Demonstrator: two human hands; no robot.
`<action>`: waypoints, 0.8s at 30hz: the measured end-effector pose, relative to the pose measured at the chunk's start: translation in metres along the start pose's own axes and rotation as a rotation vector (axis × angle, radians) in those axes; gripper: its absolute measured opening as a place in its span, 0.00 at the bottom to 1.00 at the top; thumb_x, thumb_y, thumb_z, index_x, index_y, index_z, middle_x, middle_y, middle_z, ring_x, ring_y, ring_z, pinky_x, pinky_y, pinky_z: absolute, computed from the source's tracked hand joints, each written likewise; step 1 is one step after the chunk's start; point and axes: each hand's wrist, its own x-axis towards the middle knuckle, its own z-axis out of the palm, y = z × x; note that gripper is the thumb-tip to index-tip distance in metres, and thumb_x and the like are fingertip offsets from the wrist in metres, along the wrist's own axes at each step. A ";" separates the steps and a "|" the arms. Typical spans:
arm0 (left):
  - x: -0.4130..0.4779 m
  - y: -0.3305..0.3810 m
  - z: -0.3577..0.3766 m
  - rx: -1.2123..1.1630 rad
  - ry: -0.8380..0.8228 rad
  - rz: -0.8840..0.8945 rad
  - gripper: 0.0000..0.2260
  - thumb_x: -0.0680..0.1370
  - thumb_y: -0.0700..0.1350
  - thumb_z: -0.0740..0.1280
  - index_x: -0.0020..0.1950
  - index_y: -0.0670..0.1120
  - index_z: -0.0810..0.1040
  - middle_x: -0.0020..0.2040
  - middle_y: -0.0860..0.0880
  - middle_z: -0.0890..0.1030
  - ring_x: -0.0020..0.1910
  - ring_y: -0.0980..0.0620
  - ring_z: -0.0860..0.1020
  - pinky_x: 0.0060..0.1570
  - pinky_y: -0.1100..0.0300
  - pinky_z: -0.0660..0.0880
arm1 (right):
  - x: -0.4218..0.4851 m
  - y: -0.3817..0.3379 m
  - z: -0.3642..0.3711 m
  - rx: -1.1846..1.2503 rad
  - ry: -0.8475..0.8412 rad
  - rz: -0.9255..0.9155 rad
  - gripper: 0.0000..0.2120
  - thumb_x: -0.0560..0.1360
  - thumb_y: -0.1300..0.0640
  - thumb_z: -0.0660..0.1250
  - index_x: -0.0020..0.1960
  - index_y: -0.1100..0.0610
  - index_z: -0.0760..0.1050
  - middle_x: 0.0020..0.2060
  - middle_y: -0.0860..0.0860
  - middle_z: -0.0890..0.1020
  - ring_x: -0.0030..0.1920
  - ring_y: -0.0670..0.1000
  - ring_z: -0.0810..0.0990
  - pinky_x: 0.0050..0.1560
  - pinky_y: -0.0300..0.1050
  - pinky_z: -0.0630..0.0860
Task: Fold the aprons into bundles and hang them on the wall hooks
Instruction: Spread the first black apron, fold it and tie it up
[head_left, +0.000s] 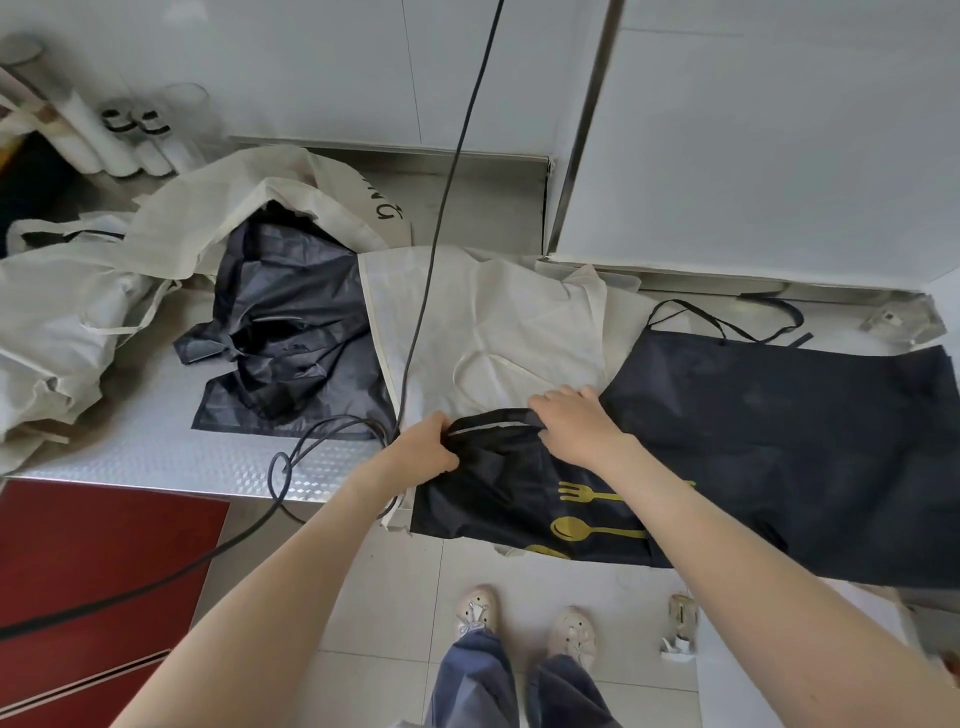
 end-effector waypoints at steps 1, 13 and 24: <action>0.000 0.000 0.000 -0.007 -0.004 0.006 0.12 0.73 0.37 0.63 0.55 0.42 0.68 0.46 0.44 0.74 0.44 0.48 0.73 0.45 0.55 0.71 | 0.002 0.000 -0.003 -0.003 0.014 -0.019 0.09 0.79 0.57 0.58 0.58 0.56 0.71 0.56 0.51 0.75 0.59 0.54 0.69 0.59 0.49 0.63; 0.010 0.012 0.005 -0.218 0.140 -0.046 0.10 0.76 0.51 0.65 0.53 0.48 0.74 0.52 0.49 0.79 0.52 0.49 0.77 0.57 0.55 0.73 | 0.014 -0.010 -0.052 0.720 0.208 0.023 0.13 0.79 0.64 0.59 0.63 0.56 0.66 0.51 0.53 0.77 0.45 0.49 0.76 0.42 0.40 0.71; 0.005 0.018 -0.008 -0.245 0.196 -0.104 0.10 0.73 0.33 0.58 0.39 0.44 0.77 0.47 0.42 0.82 0.51 0.43 0.78 0.57 0.52 0.74 | 0.033 -0.006 -0.060 0.401 0.482 0.091 0.11 0.75 0.68 0.57 0.53 0.60 0.73 0.48 0.52 0.76 0.53 0.55 0.71 0.55 0.46 0.60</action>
